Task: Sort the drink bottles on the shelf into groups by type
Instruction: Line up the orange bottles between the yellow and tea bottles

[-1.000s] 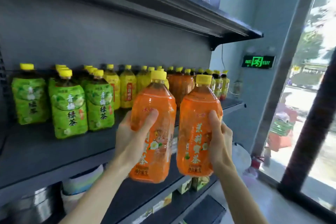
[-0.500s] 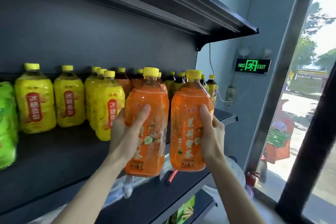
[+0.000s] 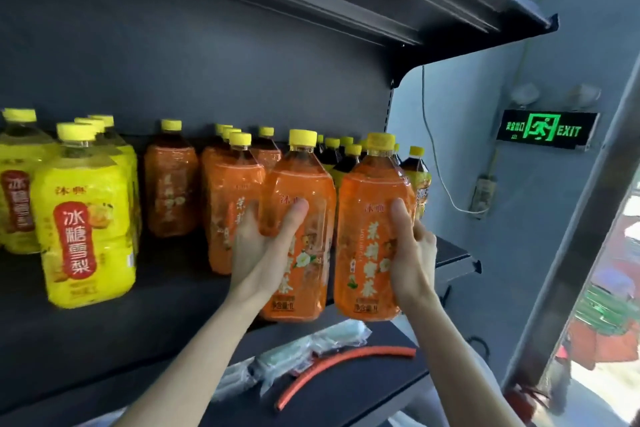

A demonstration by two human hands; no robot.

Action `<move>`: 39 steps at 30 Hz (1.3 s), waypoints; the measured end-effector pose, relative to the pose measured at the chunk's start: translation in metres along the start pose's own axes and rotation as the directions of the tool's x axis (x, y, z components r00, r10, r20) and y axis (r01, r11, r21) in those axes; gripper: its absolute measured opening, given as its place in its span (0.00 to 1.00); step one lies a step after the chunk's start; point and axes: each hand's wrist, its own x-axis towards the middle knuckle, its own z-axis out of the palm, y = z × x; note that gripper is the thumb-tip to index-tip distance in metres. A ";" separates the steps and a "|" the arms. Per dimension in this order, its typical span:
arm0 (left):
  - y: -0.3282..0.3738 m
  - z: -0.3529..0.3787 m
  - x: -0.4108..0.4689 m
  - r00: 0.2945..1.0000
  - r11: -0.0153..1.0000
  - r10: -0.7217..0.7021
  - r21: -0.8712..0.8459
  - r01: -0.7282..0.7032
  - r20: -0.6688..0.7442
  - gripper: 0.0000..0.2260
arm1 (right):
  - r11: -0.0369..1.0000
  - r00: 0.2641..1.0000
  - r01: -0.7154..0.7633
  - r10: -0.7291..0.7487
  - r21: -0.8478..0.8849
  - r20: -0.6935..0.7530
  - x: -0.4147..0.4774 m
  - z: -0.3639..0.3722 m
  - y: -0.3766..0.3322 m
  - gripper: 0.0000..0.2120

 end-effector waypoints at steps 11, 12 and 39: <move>-0.032 0.050 0.015 0.985 0.990 0.021 0.139 0.003 -0.172 0.35 | 0.993 0.977 -0.068 0.046 0.099 0.206 0.074 -0.007 0.058 0.33; -0.037 0.050 0.018 0.985 0.989 0.024 0.150 0.002 -0.171 0.37 | 0.992 0.978 -0.071 0.048 0.108 0.204 0.078 -0.005 0.062 0.32; -0.033 0.053 0.051 0.933 0.120 0.325 0.972 -0.201 0.153 0.43 | 0.961 0.916 -0.066 -0.049 0.270 0.398 0.107 -0.001 0.085 0.21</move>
